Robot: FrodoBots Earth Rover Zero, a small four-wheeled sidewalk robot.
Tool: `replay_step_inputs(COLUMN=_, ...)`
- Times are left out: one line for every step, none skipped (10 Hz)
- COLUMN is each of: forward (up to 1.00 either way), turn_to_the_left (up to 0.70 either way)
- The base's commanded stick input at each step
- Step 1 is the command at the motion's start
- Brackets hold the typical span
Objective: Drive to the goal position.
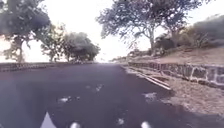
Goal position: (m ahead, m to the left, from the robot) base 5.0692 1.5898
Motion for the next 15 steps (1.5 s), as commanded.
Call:
replay_step_inputs(forward=0.85, turn_to_the_left=0.00)
replay_step_inputs(forward=0.85, turn_to_the_left=0.00)
replay_step_inputs(forward=0.85, turn_to_the_left=0.00)
replay_step_inputs(forward=0.85, turn_to_the_left=0.00)
replay_step_inputs(forward=0.85, turn_to_the_left=0.00)
replay_step_inputs(forward=0.85, turn_to_the_left=0.00)
replay_step_inputs(forward=0.85, turn_to_the_left=0.00)
replay_step_inputs(forward=0.85, turn_to_the_left=0.00)
replay_step_inputs(forward=0.85, turn_to_the_left=0.00)
replay_step_inputs(forward=0.85, turn_to_the_left=-0.34)
replay_step_inputs(forward=0.85, turn_to_the_left=-0.34)
replay_step_inputs(forward=0.85, turn_to_the_left=-0.34)
replay_step_inputs(forward=0.85, turn_to_the_left=-0.34)
replay_step_inputs(forward=0.85, turn_to_the_left=-0.34)
replay_step_inputs(forward=0.85, turn_to_the_left=-0.34)
